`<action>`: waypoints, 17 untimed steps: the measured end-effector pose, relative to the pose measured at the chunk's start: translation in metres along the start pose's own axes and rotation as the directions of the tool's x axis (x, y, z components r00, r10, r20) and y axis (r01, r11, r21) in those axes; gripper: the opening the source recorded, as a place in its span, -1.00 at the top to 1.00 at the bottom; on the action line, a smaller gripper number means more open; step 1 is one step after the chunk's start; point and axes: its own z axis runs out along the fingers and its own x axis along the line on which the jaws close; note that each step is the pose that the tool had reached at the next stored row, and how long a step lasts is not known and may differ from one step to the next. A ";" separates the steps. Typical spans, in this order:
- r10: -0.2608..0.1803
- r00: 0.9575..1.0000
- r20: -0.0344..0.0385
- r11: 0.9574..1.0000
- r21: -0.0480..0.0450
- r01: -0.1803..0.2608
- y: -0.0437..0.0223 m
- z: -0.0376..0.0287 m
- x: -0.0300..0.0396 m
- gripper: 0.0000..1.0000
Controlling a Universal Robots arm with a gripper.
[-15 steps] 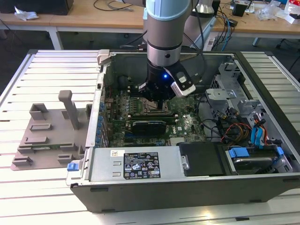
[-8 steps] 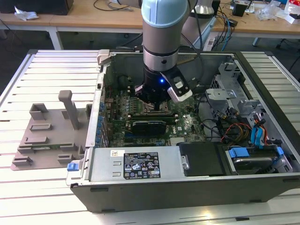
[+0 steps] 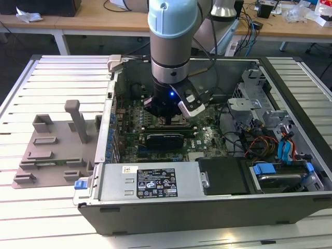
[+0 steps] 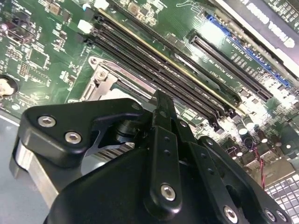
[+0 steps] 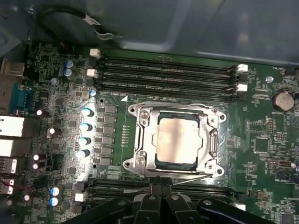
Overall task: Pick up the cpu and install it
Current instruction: 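Install the second cpu locking lever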
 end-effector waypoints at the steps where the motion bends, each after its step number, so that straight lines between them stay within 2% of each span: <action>1: 0.000 1.000 0.000 1.000 0.000 0.000 0.0000 0.0006 0.0015 0.79; 3: 0.000 1.000 0.000 1.000 0.000 0.000 0.0001 0.0012 0.0037 0.79; 5: 0.000 1.000 0.000 1.000 0.000 0.000 0.0005 0.0020 0.0091 0.79; 9: 0.000 1.000 0.000 1.000 0.000 0.000 0.0007 0.0029 0.0146 0.79; 11: 0.000 1.000 0.000 1.000 0.000 0.000 0.0008 0.0049 0.0195 0.79; 17: 0.000 1.000 0.000 1.000 0.000 0.000 0.0008 0.0084 0.0254 0.79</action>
